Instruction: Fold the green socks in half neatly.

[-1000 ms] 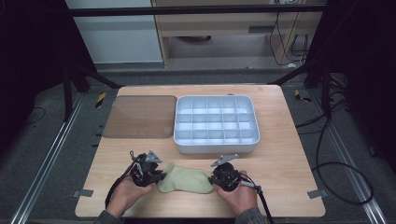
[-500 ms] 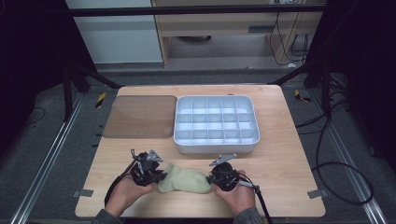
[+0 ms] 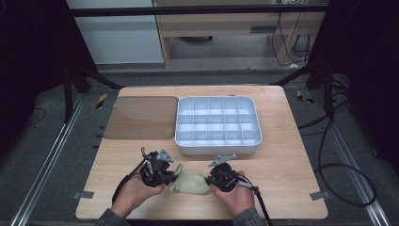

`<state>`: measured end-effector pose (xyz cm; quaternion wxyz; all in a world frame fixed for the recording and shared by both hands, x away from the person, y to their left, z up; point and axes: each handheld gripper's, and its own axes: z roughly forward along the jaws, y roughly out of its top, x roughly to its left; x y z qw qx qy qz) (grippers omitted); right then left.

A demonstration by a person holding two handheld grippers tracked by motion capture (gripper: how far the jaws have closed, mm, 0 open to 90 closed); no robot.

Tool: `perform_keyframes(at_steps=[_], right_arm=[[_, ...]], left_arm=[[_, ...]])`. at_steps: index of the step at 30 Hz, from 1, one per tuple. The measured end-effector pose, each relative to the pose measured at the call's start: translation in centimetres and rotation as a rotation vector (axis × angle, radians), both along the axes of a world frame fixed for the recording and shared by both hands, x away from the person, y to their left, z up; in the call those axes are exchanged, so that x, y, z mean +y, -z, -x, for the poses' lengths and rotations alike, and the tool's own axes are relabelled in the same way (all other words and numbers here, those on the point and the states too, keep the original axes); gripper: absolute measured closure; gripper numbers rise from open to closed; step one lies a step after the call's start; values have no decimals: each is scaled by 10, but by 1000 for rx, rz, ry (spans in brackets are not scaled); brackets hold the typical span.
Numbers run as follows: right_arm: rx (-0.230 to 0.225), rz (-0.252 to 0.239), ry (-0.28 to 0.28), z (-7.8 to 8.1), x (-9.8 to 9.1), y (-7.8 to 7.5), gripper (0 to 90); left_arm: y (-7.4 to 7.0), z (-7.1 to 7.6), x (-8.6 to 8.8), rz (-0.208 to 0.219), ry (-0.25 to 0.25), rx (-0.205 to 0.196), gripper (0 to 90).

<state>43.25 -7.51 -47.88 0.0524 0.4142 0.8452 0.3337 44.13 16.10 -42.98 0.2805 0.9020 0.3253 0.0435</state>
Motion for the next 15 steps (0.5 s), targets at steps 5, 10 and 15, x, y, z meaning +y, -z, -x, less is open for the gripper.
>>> perform_keyframes(at_steps=[5, 10, 15], right_arm=[[0, -15, -1, -2, 1, 1, 876], [18, -32, 4, -3, 3, 6, 877], [17, -40, 5, -4, 3, 9, 876]], left_arm=[[-1, 2, -16, 0, 26, 0, 812], [1, 4, -32, 4, 45, 2, 812], [2, 5, -45, 5, 57, -4, 812]])
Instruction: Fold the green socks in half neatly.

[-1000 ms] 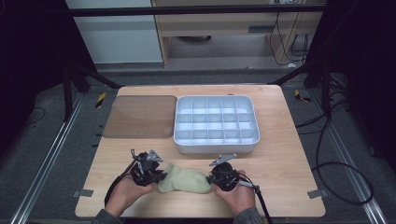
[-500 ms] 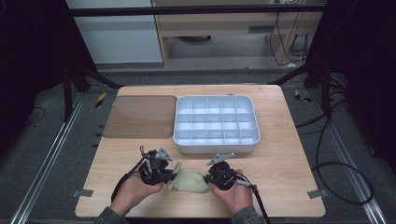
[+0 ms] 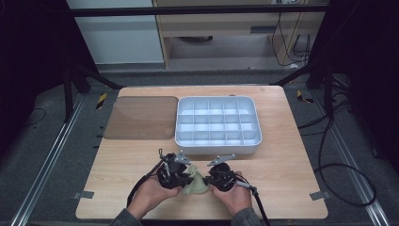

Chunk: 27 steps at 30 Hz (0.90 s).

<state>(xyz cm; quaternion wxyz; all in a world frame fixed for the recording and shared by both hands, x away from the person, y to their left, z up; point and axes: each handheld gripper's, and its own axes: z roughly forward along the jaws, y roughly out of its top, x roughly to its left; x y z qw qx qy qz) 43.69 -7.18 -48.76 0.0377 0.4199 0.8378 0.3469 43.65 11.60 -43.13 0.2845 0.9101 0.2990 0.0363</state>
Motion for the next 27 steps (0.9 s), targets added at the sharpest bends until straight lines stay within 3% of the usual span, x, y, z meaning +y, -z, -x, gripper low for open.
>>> perform_keyframes(at_steps=[7, 13, 18, 21, 27], right_arm=[[5, -13, 9, -2, -2, 1, 876], [-1, -28, 13, -4, -3, 3, 862], [-12, -19, 28, 0, -7, 2, 685], [-13, -15, 30, 3, -10, 1, 639], [-5, -33, 22, 4, -12, 1, 851]], left_arm=[[7, 2, -14, -10, 12, 3, 812], [12, -1, -18, -33, -11, -23, 812], [13, -2, -18, -27, -17, -23, 811], [14, -2, -19, -30, -14, -27, 811], [16, 0, -22, -20, -14, -16, 810]])
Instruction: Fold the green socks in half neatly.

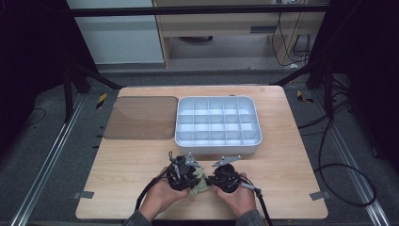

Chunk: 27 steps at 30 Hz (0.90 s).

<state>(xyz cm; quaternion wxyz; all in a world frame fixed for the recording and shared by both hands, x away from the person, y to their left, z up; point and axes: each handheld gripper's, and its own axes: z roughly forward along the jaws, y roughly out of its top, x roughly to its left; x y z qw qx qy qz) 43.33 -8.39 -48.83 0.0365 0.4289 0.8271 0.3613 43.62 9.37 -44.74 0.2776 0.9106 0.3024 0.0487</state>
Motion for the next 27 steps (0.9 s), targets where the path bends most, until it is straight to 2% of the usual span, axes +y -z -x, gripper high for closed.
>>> perform_keyframes(at_steps=[6, 9, 11, 14, 17, 21, 24, 27], right_arm=[[7, -4, 1, -4, -2, 0, 865], [-4, -5, 10, -4, -4, -1, 814], [-8, -5, 14, -3, -5, -2, 780], [-17, -3, 35, -1, -8, -5, 714], [-21, 6, 53, 0, -14, -9, 689], [-32, -3, 71, 2, -18, -16, 674], [-52, -3, 69, 3, -18, -24, 652], [-65, -6, 67, 4, -16, -31, 605]], left_arm=[[0, 0, -3, 24, -13, -1, 807], [0, 0, -3, 38, -21, -1, 790], [-2, 1, -2, 73, -33, -1, 752], [-10, 5, -2, 123, -49, -24, 634], [-20, 8, 0, 138, -52, -55, 564], [-29, 9, 8, 89, -70, -124, 545], [-28, 6, 18, 52, -89, -145, 527], [-25, 4, 30, 44, -108, -150, 520]])
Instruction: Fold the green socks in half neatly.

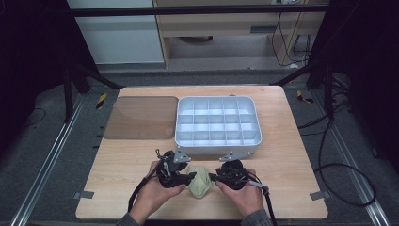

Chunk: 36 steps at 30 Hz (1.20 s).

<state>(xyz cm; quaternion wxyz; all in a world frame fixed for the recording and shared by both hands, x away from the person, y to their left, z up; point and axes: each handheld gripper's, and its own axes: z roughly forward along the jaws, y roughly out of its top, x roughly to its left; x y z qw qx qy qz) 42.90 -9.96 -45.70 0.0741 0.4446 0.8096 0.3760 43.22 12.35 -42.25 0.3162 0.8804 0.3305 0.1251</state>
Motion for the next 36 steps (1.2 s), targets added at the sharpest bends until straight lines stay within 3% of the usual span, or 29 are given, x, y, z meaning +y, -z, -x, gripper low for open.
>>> perform_keyframes(at_steps=[8, 13, 19, 25, 36], right_arm=[[-30, 10, 7, 1, 13, -11, 527], [-29, 35, 1, 3, 25, -3, 478], [-7, 64, 5, 1, 30, 10, 463], [42, 94, -8, -2, 32, 23, 541], [45, 111, -52, -3, 32, 25, 739]], left_arm=[[12, 4, 14, -21, -14, -9, 491], [27, 8, 18, -7, -14, 5, 480], [42, 7, 16, -23, -5, 42, 494], [52, 5, 10, -43, 14, 74, 557], [56, 1, 6, -35, 57, 117, 791]])
